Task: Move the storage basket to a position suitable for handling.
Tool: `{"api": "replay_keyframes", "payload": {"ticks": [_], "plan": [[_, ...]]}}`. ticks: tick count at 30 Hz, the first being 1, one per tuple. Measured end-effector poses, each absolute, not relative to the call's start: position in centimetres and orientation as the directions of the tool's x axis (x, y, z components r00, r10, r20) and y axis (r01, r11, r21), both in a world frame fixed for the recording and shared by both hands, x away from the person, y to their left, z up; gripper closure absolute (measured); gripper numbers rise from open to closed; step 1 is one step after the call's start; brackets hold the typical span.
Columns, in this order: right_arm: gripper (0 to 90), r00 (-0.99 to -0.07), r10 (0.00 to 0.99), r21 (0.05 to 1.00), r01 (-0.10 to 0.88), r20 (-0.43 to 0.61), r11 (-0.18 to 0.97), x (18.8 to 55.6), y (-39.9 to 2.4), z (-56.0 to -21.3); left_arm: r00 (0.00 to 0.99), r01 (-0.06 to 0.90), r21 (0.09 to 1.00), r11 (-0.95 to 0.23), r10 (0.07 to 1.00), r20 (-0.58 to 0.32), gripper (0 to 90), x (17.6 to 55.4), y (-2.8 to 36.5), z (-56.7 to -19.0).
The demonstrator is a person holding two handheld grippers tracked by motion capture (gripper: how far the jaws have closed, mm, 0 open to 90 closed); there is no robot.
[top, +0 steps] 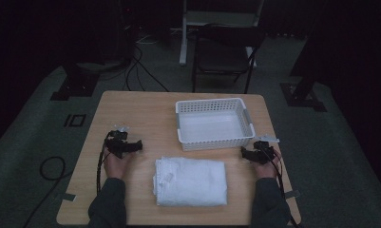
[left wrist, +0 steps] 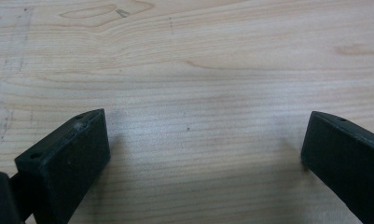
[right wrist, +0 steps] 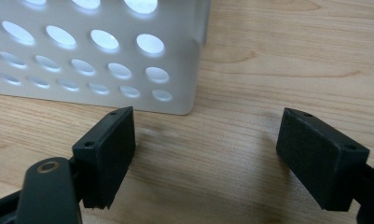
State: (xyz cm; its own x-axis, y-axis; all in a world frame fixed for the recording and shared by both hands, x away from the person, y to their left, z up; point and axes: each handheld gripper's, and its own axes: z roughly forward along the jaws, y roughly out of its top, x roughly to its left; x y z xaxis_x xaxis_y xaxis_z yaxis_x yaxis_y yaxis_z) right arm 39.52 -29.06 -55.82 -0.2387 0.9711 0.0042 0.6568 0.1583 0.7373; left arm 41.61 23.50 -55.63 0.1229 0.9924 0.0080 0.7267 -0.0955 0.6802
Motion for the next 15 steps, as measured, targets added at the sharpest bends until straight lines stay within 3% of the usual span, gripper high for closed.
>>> {"api": "replay_keyframes", "payload": {"ticks": [10,15], "plan": [[19.3,-0.226,0.974,0.727,0.669,0.005,0.152,39.27,-28.81,-55.71,0.118,0.754,0.650,-0.094,0.993,0.006,1.4,41.41,22.77,-55.29],[39.9,-0.214,0.976,0.721,0.681,0.025,0.131,38.93,-29.38,-55.21,0.138,0.756,0.646,-0.110,0.990,0.007,6.1,41.19,22.82,-55.06]]}}
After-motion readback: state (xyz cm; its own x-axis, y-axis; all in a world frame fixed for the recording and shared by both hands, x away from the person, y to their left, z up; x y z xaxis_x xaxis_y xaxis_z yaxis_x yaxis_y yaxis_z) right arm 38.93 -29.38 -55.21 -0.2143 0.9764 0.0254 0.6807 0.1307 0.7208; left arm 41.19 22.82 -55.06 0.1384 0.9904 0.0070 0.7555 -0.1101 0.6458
